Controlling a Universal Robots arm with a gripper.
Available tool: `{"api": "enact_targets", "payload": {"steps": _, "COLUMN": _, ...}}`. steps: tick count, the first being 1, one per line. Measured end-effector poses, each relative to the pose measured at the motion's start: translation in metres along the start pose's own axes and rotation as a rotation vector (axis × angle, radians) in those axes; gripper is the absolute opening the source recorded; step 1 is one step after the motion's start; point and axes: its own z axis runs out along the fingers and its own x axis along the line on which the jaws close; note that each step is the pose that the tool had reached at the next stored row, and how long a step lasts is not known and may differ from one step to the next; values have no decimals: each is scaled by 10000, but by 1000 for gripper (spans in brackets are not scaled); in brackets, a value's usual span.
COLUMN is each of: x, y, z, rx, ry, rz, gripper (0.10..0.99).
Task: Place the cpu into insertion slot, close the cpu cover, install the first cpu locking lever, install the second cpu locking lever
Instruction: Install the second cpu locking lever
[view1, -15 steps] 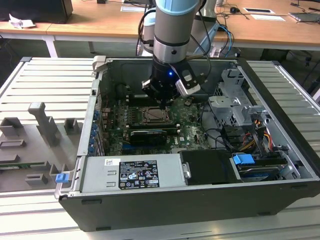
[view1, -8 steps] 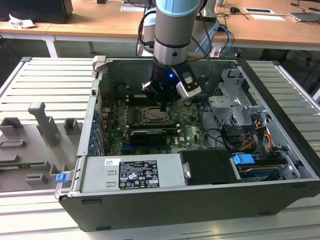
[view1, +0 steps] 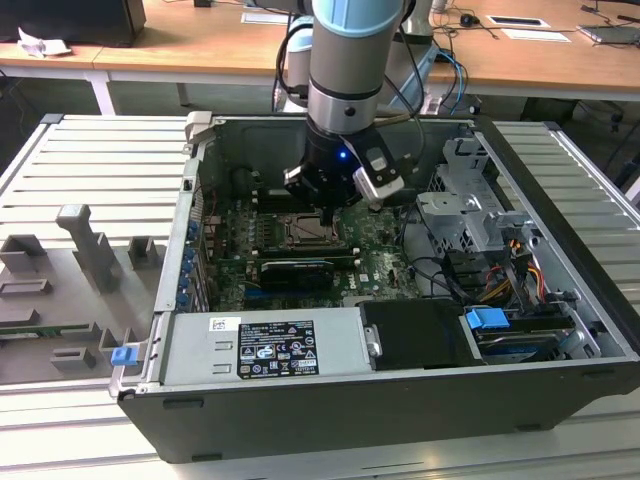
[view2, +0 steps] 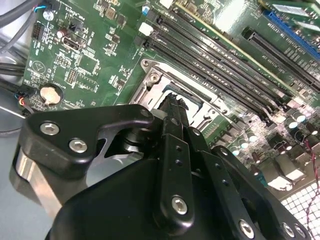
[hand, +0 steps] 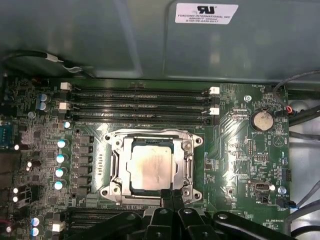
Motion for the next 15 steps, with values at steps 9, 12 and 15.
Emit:
{"api": "enact_targets", "payload": {"steps": 9, "x": 3, "y": -123, "z": 4, "rx": -136, "ry": 26, "rz": -1, "gripper": 106}}
{"api": "enact_targets", "payload": {"steps": 12, "x": 9, "y": -157, "z": 51, "rx": -158, "ry": 56, "rz": -95, "gripper": 106}}
{"api": "enact_targets", "payload": {"steps": 15, "x": 67, "y": -197, "z": 62, "rx": -286, "ry": 62, "rz": -207, "gripper": 106}}
